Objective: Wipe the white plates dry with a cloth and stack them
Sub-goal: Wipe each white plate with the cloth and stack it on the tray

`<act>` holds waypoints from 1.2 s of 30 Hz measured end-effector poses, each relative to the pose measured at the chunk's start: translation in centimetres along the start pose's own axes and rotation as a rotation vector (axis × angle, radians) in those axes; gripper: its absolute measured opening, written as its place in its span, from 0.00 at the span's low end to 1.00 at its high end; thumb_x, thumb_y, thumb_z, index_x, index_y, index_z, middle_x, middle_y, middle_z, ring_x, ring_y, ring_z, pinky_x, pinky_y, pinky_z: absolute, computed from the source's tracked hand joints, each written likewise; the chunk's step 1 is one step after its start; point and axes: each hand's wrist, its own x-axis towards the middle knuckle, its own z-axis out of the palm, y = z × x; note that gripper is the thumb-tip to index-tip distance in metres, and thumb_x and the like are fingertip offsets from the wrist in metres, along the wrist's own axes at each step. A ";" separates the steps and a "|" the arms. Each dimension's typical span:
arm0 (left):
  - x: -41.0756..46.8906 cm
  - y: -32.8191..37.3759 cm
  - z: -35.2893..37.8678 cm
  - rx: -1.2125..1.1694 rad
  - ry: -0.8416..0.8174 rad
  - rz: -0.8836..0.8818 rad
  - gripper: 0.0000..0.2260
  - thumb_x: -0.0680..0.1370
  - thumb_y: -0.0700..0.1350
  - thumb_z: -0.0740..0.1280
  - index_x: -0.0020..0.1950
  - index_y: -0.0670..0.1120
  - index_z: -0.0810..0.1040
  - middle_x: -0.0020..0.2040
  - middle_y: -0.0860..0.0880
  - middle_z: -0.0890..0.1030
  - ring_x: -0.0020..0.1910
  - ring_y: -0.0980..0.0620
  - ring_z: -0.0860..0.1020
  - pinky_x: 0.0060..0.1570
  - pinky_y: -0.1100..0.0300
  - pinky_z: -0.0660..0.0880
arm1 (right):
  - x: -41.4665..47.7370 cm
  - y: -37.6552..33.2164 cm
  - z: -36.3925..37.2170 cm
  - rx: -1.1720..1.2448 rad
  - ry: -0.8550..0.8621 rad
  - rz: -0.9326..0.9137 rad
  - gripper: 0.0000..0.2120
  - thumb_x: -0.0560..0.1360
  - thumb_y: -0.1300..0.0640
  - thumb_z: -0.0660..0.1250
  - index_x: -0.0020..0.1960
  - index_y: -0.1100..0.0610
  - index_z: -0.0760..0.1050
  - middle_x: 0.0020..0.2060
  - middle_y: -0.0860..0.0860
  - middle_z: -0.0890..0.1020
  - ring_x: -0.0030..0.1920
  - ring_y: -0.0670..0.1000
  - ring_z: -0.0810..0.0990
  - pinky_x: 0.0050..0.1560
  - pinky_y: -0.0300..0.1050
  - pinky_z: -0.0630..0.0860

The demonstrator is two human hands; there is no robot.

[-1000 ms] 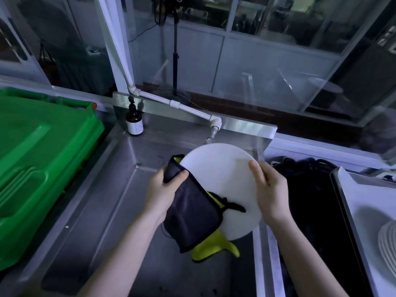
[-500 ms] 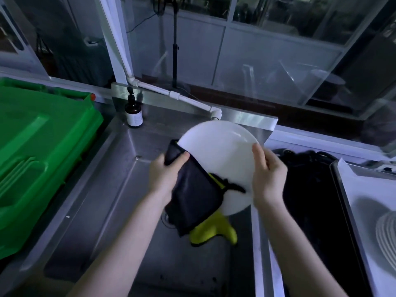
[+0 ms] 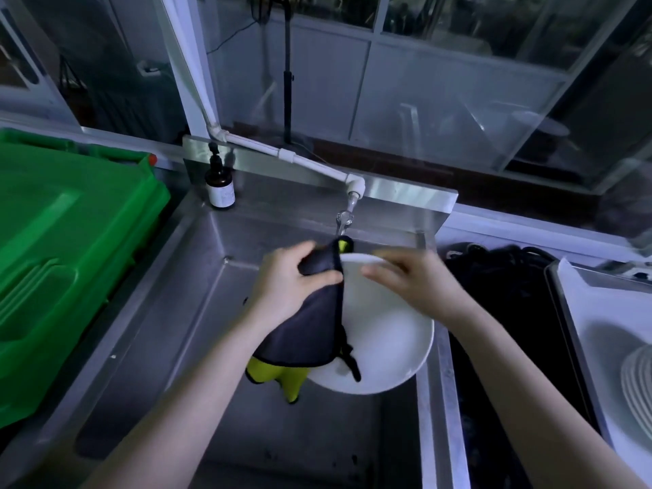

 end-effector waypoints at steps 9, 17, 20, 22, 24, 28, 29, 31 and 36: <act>-1.3 -1.7 0.3 -0.354 0.200 -0.430 0.09 0.73 0.47 0.76 0.48 0.45 0.80 0.45 0.49 0.85 0.49 0.47 0.83 0.54 0.45 0.78 | -1.1 2.5 1.2 0.270 0.447 0.220 0.23 0.80 0.49 0.66 0.34 0.64 0.69 0.27 0.47 0.65 0.30 0.45 0.62 0.32 0.44 0.59; -0.3 0.4 -0.4 -0.010 -0.192 0.015 0.13 0.68 0.46 0.80 0.38 0.45 0.77 0.33 0.48 0.79 0.34 0.60 0.71 0.37 0.62 0.67 | -0.6 0.5 1.8 -0.082 0.057 -0.054 0.24 0.78 0.49 0.68 0.31 0.60 0.65 0.27 0.48 0.63 0.30 0.43 0.60 0.31 0.40 0.58; 0.0 0.0 -0.5 -0.064 -0.089 -0.107 0.13 0.70 0.48 0.79 0.38 0.47 0.76 0.34 0.51 0.79 0.34 0.61 0.72 0.38 0.62 0.69 | -0.7 1.1 1.2 0.002 0.197 0.025 0.23 0.78 0.50 0.69 0.29 0.56 0.66 0.25 0.45 0.64 0.28 0.43 0.61 0.30 0.38 0.58; -0.3 -0.6 0.0 -0.313 0.101 -0.317 0.08 0.71 0.47 0.77 0.44 0.47 0.80 0.40 0.51 0.84 0.41 0.56 0.81 0.47 0.55 0.77 | -0.7 1.6 1.1 0.211 0.440 0.167 0.21 0.78 0.50 0.69 0.32 0.60 0.73 0.26 0.43 0.66 0.30 0.41 0.63 0.31 0.40 0.61; -0.9 -0.8 1.4 -0.559 0.286 -0.564 0.08 0.72 0.47 0.76 0.47 0.47 0.81 0.45 0.48 0.86 0.48 0.48 0.84 0.54 0.45 0.80 | -0.9 1.1 2.7 0.491 0.724 0.301 0.20 0.79 0.50 0.68 0.32 0.60 0.73 0.29 0.47 0.66 0.33 0.45 0.63 0.34 0.44 0.60; -1.5 -0.8 3.2 -0.774 0.440 -0.813 0.07 0.72 0.48 0.77 0.45 0.49 0.81 0.45 0.48 0.85 0.50 0.45 0.83 0.55 0.45 0.80 | -1.8 0.0 6.5 0.662 0.898 0.493 0.20 0.81 0.46 0.62 0.30 0.47 0.71 0.26 0.39 0.69 0.29 0.40 0.66 0.34 0.37 0.66; -1.4 -0.8 2.9 -0.782 0.439 -0.798 0.06 0.72 0.47 0.76 0.45 0.49 0.81 0.44 0.49 0.85 0.50 0.45 0.84 0.55 0.45 0.80 | -2.0 0.4 6.2 0.648 0.819 0.480 0.18 0.81 0.46 0.62 0.34 0.49 0.73 0.28 0.40 0.71 0.31 0.41 0.68 0.36 0.40 0.68; -1.2 -0.9 1.8 -0.703 0.423 -0.699 0.06 0.73 0.45 0.76 0.43 0.48 0.80 0.42 0.49 0.85 0.50 0.43 0.83 0.53 0.45 0.80 | -2.2 1.3 4.3 0.580 0.652 0.405 0.12 0.81 0.49 0.64 0.41 0.53 0.75 0.32 0.43 0.76 0.34 0.42 0.73 0.39 0.42 0.71; -0.5 0.5 -0.5 -0.291 0.189 -0.278 0.11 0.71 0.47 0.77 0.41 0.42 0.78 0.38 0.48 0.83 0.39 0.49 0.80 0.43 0.51 0.76 | -0.4 0.9 -0.9 0.205 0.224 0.135 0.06 0.77 0.48 0.70 0.46 0.50 0.80 0.38 0.42 0.83 0.39 0.38 0.79 0.42 0.34 0.72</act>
